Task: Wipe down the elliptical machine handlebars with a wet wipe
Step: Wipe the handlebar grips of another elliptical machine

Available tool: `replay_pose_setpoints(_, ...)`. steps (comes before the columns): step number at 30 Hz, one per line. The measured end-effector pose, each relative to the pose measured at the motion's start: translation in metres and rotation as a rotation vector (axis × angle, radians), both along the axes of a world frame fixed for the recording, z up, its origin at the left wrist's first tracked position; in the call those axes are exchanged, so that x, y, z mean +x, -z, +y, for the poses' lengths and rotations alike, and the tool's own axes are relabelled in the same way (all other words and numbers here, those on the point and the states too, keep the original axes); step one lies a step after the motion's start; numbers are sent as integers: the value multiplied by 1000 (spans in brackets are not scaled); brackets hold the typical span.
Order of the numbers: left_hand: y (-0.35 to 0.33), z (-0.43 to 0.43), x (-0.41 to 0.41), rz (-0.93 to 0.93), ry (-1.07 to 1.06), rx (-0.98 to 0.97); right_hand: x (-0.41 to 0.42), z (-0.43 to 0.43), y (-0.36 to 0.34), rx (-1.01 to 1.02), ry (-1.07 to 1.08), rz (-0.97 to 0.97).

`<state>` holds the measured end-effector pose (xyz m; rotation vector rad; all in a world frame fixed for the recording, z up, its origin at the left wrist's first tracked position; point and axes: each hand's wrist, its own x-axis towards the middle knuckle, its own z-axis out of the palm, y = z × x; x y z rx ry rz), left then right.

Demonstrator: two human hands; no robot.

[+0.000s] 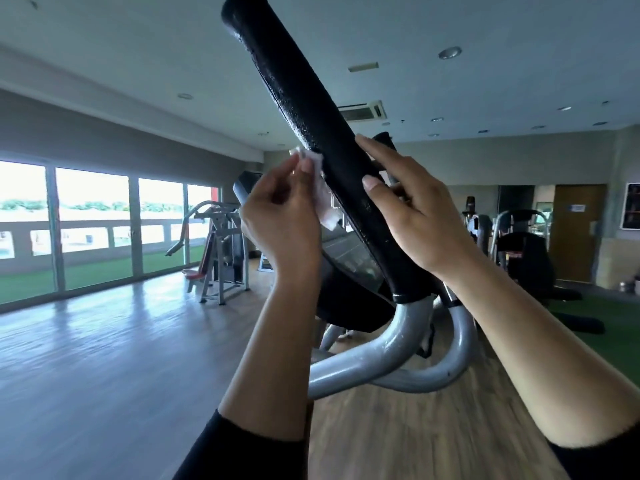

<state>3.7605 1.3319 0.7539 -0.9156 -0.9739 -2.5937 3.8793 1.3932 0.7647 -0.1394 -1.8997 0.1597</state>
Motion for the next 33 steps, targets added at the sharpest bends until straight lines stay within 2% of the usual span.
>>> replay_pose_setpoints(7, 23, -4, 22, 114, 21, -58, 3, 6, -9, -50, -53, -12)
replay_pose_setpoints(12, -8, 0, 2, 21, -31, 22, 0, 9, -10, -82, -127, -20)
replay_pose_setpoints(16, -4, 2, 14, 73, -63, 11, 1, 11, -13, -91, -203, -57)
replay_pose_setpoints(19, 8, -3, 20, 107, 18, 17, -1, 12, -15, -95, -244, -41)
replay_pose_setpoints(22, -4, -4, 11, 88, -28, 15, -3, 13, -16, -108, -288, -27)
replay_pose_setpoints(25, -17, 0, 5, 46, -37, 60, -5, 14, -16, -106, -272, -38)
replay_pose_setpoints(30, 7, -4, 21, 126, -50, -9, -4, 16, -17, -109, -281, -56)
replay_pose_setpoints(33, -2, -8, 15, 130, -79, -26, -4, 16, -21, -115, -294, -50)
